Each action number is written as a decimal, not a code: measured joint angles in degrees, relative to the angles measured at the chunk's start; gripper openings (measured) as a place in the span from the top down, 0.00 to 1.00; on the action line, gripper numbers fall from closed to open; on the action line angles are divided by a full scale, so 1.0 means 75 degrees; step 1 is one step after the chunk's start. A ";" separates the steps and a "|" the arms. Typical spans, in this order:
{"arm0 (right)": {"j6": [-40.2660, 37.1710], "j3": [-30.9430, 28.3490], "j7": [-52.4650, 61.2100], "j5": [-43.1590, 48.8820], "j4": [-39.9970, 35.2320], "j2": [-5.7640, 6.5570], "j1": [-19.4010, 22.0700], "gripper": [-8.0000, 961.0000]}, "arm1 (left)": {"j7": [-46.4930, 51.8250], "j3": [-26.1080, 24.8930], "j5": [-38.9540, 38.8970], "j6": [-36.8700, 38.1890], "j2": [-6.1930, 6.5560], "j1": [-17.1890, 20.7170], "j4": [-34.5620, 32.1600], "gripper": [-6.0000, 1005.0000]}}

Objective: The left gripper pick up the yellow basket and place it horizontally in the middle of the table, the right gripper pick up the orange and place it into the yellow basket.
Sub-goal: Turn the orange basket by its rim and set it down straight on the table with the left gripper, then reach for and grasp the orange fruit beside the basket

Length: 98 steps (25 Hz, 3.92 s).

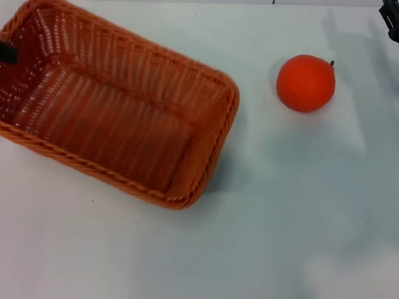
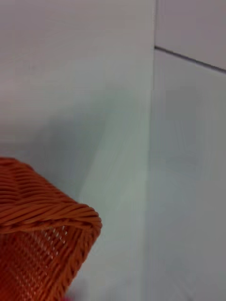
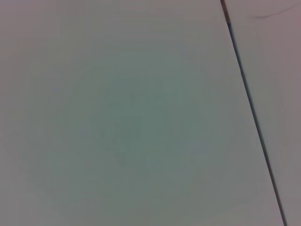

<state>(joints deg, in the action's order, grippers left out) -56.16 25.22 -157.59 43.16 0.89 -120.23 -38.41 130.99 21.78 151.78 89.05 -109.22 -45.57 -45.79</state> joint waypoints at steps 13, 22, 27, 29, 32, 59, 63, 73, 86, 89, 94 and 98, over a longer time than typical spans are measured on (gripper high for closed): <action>0.0032 -0.0012 0.0000 -0.0001 -0.0077 0.0022 -0.0127 0.13 | 0.0311 -0.0671 -0.2530 0.0721 -0.0109 0.1896 0.0244 0.83; 0.0384 -0.0023 0.0000 -0.0001 -0.0266 0.0044 -0.0191 0.13 | 0.0250 -0.0660 -0.2691 0.0272 -0.0979 0.2397 -0.0040 0.83; 0.0387 -0.0024 0.0001 -0.0002 -0.0280 0.0050 -0.0195 0.13 | 0.0246 -0.0574 -0.2666 0.0213 -0.1568 0.2464 -0.0511 0.83; 0.0387 -0.0024 0.0001 -0.0001 -0.0282 0.0050 -0.0195 0.13 | 0.0245 -0.0567 -0.2648 0.0121 -0.1676 0.2467 -0.0535 0.83; 0.0389 -0.0023 0.0000 -0.0001 -0.0283 0.0048 -0.0185 0.13 | 0.0249 -0.0533 -0.2640 -0.0039 -0.1805 0.2497 -0.0567 0.82; 0.0422 -0.0023 -0.0003 -0.0001 -0.0364 0.0058 -0.0198 0.15 | 0.0669 -0.0345 -0.2693 0.0291 -0.1918 0.2676 -0.0645 0.58; 0.0493 -0.0001 -0.0001 0.0000 -0.0365 0.0058 -0.0242 0.16 | 0.0667 -0.0366 -0.2694 0.0394 -0.1864 0.2764 -0.0876 0.50; 0.0576 0.0913 0.0773 0.0403 -0.0625 0.0097 -0.0244 0.18 | -0.1838 -0.0569 -0.4379 -0.0707 -0.1646 0.2993 -0.0610 0.42; 0.0364 0.2932 0.7601 0.5269 -0.4302 0.0579 0.0871 0.20 | -0.9377 -0.0772 -0.9207 -0.0278 -0.1937 0.3402 0.2533 0.43; -0.0016 0.2893 0.9191 0.6936 -0.5276 0.0696 0.0910 0.21 | -1.0361 -0.0772 -0.9730 -0.0015 -0.1945 0.3455 0.3116 0.44; -0.0980 0.2835 1.1225 0.9530 -0.6615 0.0812 0.0557 0.22 | -1.0823 -0.0781 -1.0033 0.0100 -0.1946 0.3466 0.3526 0.46; -0.1623 0.2722 1.2397 1.1331 -0.6904 0.0854 -0.0063 0.23 | -1.0796 -0.0784 -1.0047 0.0129 -0.1943 0.3474 0.3535 0.48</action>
<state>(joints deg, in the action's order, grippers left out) -68.33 45.64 -64.62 128.15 -50.89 -113.82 -38.89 50.02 15.90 76.43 90.02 -123.79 -19.51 -19.28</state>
